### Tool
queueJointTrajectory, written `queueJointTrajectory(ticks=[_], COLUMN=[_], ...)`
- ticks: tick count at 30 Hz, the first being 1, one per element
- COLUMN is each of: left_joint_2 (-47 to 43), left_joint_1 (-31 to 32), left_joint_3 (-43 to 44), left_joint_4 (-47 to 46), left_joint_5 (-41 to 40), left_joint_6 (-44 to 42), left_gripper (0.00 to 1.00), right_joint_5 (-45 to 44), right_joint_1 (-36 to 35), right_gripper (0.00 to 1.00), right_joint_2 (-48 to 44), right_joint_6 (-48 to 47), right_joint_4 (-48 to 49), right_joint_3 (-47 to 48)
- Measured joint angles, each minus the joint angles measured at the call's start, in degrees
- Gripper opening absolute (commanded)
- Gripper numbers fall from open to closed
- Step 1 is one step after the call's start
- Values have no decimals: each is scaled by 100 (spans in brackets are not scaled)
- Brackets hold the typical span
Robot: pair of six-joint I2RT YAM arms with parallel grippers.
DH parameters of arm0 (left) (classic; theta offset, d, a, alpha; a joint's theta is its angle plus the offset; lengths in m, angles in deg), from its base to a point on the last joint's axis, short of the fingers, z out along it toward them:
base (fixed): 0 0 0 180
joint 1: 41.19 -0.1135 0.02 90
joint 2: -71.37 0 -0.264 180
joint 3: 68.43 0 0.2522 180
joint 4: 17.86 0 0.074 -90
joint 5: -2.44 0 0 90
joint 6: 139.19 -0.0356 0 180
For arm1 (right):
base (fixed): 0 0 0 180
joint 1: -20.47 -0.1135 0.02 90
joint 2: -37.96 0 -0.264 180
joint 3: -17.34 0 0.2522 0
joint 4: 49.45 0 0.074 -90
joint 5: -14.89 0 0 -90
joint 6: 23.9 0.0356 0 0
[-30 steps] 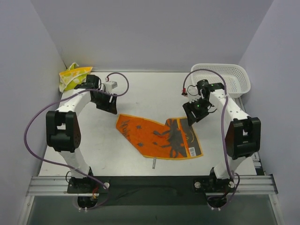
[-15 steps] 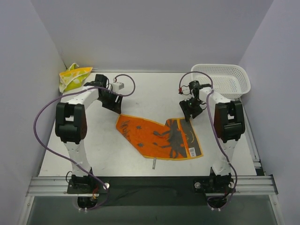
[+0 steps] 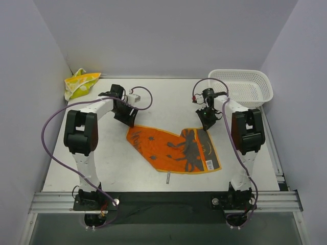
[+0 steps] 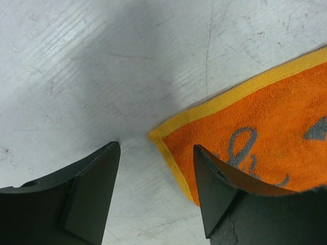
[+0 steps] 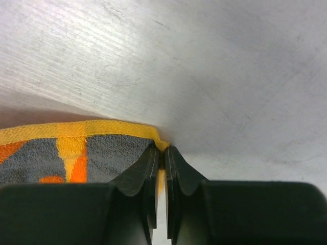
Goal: Roll the towels
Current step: Flatten the towel
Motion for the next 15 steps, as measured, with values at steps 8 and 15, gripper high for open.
queueJointTrajectory(ticks=[8,15], left_joint_2=[105,138], left_joint_1=[219,223], left_joint_3=[4,2], left_joint_4=[-129,-175], left_joint_5=[-114,-133], left_joint_6=[-39,-22], left_gripper=[44,0], right_joint_5=[22,142], right_joint_1=[-11,111], right_gripper=[0,0], right_joint_2=[0,-138], right_joint_6=[24,131], right_joint_4=[-2,-48], right_joint_3=[0,-48])
